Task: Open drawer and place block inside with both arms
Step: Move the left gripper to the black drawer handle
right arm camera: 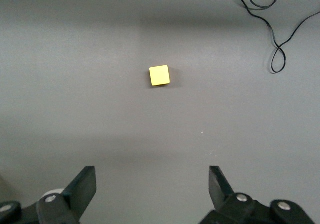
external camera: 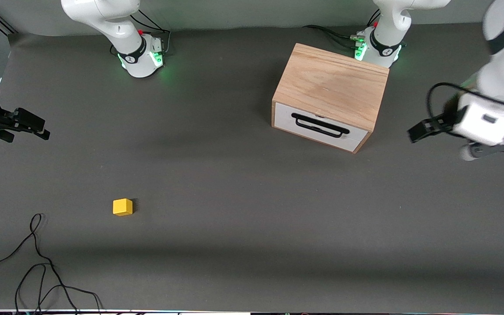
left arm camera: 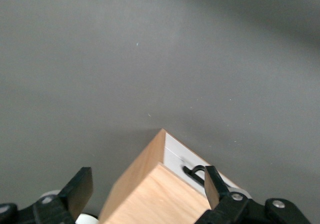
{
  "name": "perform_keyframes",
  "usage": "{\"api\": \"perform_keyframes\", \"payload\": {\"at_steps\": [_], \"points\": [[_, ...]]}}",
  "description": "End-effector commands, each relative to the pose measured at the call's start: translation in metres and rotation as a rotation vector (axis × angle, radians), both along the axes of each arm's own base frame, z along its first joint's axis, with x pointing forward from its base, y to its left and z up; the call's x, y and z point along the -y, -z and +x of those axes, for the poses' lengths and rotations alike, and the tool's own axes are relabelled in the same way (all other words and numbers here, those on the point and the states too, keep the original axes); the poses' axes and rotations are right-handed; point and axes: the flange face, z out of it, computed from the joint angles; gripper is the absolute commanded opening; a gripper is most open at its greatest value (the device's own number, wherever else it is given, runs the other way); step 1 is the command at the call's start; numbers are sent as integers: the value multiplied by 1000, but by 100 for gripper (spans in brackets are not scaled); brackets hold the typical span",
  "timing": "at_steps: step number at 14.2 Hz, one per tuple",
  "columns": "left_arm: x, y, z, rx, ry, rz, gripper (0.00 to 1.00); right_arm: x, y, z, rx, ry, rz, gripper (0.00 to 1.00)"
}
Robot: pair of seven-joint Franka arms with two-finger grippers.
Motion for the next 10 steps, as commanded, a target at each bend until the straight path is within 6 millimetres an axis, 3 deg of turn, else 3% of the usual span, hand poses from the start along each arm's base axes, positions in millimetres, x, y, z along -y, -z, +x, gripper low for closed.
{"api": "perform_keyframes", "payload": {"at_steps": [1, 4, 8, 10], "points": [[39, 31, 2, -49, -211, 38, 99, 1, -3, -1, -2, 18, -21, 100], [77, 67, 7, -108, -419, 43, 100, -1, -2, -1, -3, 14, -21, 100], [91, 95, 15, -178, -590, -14, 100, -8, -4, -1, 0, 1, -23, 100], [112, 113, 13, -192, -637, 11, 99, -10, -2, 0, -4, -2, -23, 100]]}}
